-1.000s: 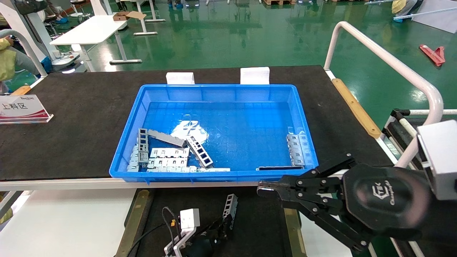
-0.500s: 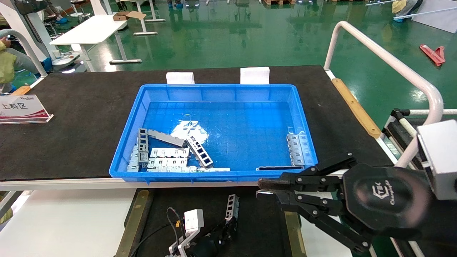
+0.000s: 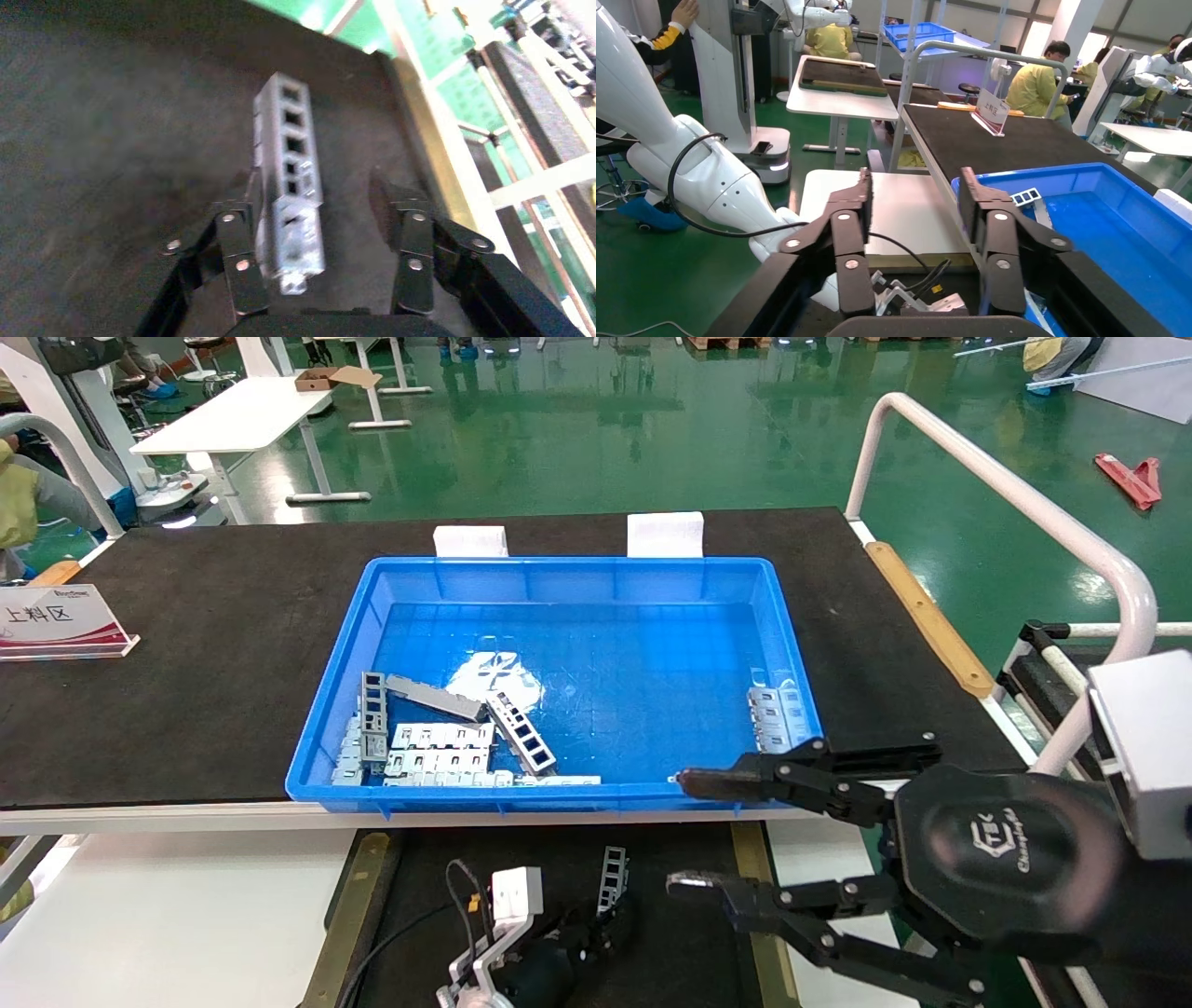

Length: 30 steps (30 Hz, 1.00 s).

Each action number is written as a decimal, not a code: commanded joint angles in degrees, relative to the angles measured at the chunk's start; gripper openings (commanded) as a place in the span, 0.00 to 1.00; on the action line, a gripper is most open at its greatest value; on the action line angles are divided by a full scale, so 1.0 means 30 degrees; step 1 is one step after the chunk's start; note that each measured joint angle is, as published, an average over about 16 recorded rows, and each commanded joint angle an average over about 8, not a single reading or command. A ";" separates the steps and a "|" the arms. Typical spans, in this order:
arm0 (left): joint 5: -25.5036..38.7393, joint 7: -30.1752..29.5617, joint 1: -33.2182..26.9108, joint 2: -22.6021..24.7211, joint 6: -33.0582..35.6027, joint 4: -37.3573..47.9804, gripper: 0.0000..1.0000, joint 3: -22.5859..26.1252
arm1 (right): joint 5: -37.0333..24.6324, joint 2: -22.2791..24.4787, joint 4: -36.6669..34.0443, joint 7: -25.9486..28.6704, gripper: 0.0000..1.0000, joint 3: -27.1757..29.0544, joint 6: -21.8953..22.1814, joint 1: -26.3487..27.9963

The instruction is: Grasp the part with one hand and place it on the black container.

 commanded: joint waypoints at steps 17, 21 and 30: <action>0.1509 0.5577 0.2209 -0.0642 0.3564 -0.1846 1.00 -0.3364 | 0.0007 0.0004 0.0000 -0.0005 1.00 -0.0011 0.0004 0.0003; 0.1684 0.5678 0.2772 -0.1501 0.4794 -0.2545 1.00 -0.3116 | 0.0009 0.0005 0.0000 -0.0006 1.00 -0.0013 0.0005 0.0003; 0.1832 0.3427 0.3233 -0.5115 0.6327 -0.5341 1.00 -0.1357 | 0.0012 0.0007 0.0000 -0.0009 1.00 -0.0018 0.0008 0.0004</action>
